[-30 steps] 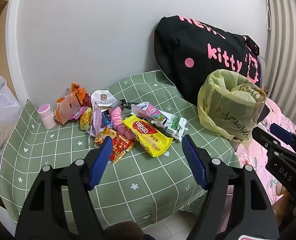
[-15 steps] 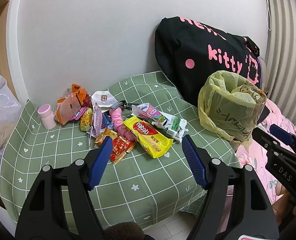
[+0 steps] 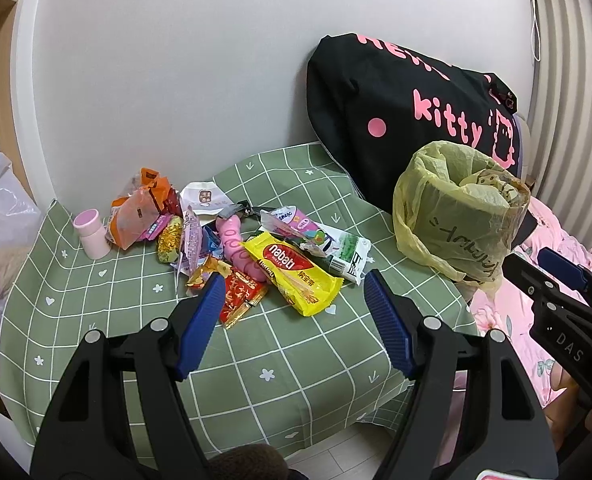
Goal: Collect trash
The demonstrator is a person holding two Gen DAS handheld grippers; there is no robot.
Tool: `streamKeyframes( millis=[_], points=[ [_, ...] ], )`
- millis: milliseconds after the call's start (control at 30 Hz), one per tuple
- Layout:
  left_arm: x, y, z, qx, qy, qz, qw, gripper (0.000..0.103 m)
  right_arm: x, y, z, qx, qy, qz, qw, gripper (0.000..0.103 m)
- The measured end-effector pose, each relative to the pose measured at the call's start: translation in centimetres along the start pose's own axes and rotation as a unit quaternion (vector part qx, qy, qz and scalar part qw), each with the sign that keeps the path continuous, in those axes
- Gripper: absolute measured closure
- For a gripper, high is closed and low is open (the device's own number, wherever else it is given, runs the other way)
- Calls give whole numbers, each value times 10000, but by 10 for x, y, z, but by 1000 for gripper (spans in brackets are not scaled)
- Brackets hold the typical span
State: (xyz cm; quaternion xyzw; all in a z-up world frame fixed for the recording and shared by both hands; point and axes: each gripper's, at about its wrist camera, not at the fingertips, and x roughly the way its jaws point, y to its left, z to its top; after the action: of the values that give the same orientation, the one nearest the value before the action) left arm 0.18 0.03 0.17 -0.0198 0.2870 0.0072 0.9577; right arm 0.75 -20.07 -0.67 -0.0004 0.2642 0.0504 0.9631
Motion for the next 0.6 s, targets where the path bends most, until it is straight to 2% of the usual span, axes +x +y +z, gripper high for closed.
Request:
streamKeyframes(
  millis=[600],
  points=[
    [-1, -2, -1, -11, -3, -4, 10000, 35, -1, 1, 0, 3, -10, 7, 10000, 47]
  ],
)
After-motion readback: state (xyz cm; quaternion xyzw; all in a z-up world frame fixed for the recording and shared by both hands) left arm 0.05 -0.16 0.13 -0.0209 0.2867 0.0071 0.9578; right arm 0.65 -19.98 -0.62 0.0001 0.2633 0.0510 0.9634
